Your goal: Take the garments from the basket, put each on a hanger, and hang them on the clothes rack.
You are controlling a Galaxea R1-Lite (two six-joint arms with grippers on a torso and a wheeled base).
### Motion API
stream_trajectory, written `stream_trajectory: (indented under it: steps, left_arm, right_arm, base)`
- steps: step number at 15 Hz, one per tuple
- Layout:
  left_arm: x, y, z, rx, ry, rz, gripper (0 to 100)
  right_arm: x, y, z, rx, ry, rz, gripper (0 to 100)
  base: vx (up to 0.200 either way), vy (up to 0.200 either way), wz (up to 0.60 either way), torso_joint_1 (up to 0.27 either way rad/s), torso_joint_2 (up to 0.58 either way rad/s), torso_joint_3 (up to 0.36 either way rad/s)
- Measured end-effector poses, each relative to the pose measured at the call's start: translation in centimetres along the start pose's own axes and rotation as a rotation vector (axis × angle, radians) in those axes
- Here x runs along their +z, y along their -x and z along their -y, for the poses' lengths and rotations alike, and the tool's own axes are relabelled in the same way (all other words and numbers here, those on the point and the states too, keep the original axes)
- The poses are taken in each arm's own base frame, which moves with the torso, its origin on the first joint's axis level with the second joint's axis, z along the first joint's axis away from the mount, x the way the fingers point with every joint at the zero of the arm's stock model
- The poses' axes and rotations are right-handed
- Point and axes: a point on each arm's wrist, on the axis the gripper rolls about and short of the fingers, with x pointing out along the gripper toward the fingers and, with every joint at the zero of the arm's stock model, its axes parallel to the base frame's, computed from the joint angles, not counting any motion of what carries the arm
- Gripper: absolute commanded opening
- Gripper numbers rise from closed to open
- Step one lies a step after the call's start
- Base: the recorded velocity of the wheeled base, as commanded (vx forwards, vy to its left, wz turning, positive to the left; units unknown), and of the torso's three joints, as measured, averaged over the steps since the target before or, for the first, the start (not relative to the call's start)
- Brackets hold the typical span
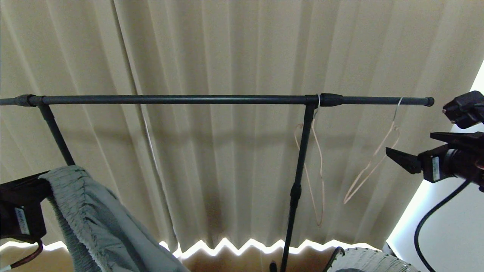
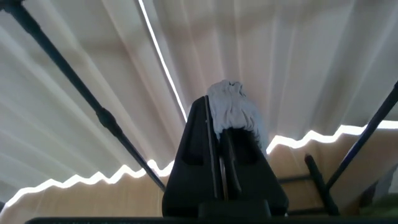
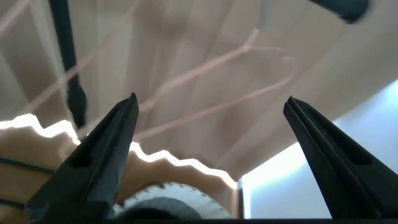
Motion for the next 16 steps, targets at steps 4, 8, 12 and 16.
stream_trajectory:
  steps: [4,8,12,16]
  left_arm:
    - [-0.9,-0.2,0.2,-0.001,0.003,-0.010,0]
    - [-1.4,-0.5,0.2,-0.035,0.058,0.040,0]
    - [-2.2,-0.6,0.0,-0.080,0.063,0.021,0]
    - [-1.9,-0.7,-0.3,-0.062,0.076,0.068,0]
  right_arm:
    - [-0.1,-3.6,-0.4,-0.003,-0.055,-0.066,100]
    - [-1.1,-5.5,-0.7,-0.042,-0.046,-0.134,100]
    - [-1.0,-6.9,-0.8,-0.074,-0.046,-0.154,100]
    - [-1.4,-7.3,-0.9,-0.076,-0.055,-0.175,100]
  base:
    - [0.000,0.000,0.00,0.000,0.00,0.000]
    - [0.000,0.000,0.00,0.000,0.00,0.000]
    - [0.000,0.000,0.00,0.000,0.00,0.000]
    - [0.000,0.000,0.00,0.000,0.00,0.000]
